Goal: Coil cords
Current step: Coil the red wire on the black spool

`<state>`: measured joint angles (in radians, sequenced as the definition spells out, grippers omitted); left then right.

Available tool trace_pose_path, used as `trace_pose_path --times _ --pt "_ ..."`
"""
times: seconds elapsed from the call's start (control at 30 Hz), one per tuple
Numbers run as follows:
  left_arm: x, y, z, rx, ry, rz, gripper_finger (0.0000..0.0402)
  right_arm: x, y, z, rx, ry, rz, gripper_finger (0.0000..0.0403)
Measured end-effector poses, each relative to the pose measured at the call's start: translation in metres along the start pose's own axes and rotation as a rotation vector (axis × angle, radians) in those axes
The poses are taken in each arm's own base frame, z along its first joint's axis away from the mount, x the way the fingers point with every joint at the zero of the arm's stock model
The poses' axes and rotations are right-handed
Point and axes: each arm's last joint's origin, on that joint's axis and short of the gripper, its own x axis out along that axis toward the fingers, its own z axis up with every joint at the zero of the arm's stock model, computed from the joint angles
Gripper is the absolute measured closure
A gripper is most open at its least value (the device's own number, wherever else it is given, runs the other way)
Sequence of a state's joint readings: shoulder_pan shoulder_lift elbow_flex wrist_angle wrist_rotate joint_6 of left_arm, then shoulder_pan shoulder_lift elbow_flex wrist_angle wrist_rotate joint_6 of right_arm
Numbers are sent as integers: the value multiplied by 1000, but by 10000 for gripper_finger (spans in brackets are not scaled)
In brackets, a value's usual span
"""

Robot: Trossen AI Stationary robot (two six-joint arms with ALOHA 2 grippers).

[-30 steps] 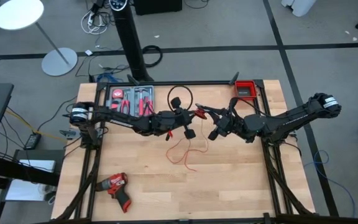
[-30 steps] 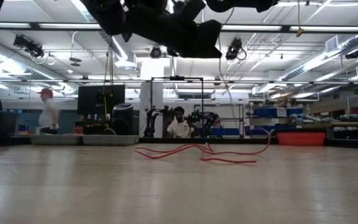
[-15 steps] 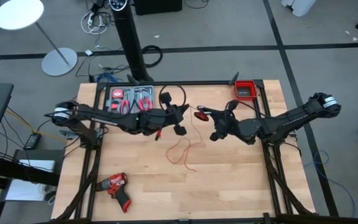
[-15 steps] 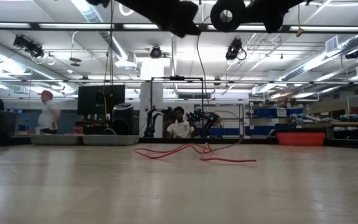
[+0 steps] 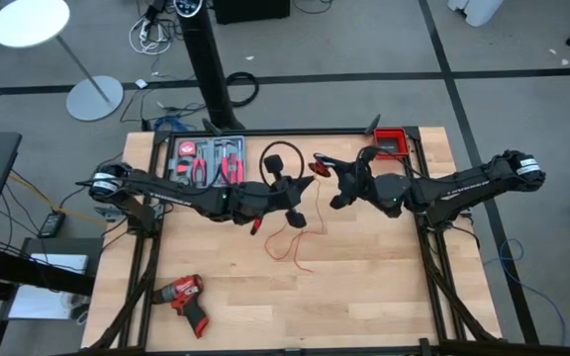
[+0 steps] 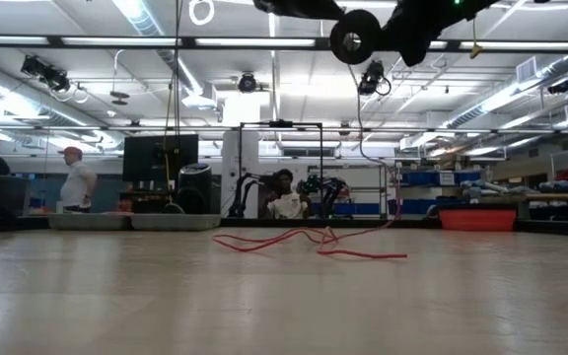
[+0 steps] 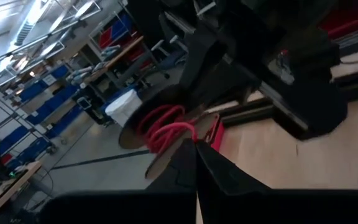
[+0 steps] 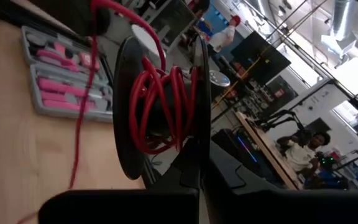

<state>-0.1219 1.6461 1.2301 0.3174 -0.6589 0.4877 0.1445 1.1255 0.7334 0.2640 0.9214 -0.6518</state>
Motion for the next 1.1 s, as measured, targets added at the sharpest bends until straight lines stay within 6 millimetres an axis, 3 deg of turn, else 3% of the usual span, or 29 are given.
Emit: trace_pose_path --times 0.4,0.73,1.1 --pt "29 -13 11 -7 -14 2 399 0 -2 4 45 -25 -20 403" --pt "29 -16 12 -7 -38 -60 332 -1 -6 9 103 -70 -33 403" --pt "26 -22 8 -53 0 -99 333 0 -9 9 118 -61 -62 403"
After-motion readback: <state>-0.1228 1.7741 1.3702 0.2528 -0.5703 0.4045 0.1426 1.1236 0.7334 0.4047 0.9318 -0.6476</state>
